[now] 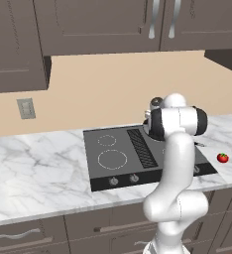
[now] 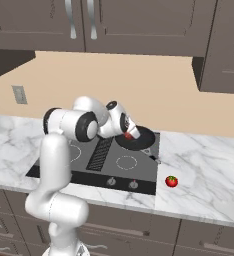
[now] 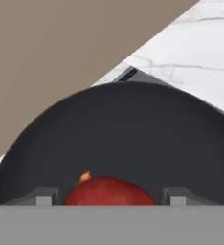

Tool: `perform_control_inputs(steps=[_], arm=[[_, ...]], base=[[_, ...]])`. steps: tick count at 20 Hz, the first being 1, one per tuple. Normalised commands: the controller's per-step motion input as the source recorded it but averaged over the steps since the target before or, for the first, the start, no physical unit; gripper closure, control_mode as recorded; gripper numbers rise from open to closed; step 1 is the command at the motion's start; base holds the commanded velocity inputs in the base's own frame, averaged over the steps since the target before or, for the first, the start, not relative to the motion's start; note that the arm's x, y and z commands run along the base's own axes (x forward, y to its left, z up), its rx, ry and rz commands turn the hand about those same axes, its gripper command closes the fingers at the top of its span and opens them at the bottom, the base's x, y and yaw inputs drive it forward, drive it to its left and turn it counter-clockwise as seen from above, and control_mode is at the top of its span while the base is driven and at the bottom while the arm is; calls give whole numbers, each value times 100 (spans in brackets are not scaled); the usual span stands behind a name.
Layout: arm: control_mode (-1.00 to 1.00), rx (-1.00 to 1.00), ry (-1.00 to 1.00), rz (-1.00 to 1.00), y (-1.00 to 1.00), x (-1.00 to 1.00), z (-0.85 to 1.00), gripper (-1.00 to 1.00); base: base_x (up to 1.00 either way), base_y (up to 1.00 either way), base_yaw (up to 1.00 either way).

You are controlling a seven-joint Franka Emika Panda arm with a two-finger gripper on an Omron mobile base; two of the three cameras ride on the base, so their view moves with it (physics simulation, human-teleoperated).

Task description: Place the pan on the rear right burner on the stove. Then place the tomato and the onion in the pan and turn on the rear right burner.

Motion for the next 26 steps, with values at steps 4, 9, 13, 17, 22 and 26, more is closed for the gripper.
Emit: perform_control_inputs(steps=[4,9,13,17,22,26], arm=[[-100,0,3,0,8,15,-36,100],[-100,0,3,0,5,15,-36,100],[-100,0,2,0,4,15,-33,100],[-100,0,3,1,3,5,-10,-100],[-100,2,0,3,-8,-19,25,-100],[-100,0,0,0,-13,-28,51,-100]], base=[[0,0,0],[0,0,0],[0,0,0],[0,0,0],[0,0,0],[0,0,0]])
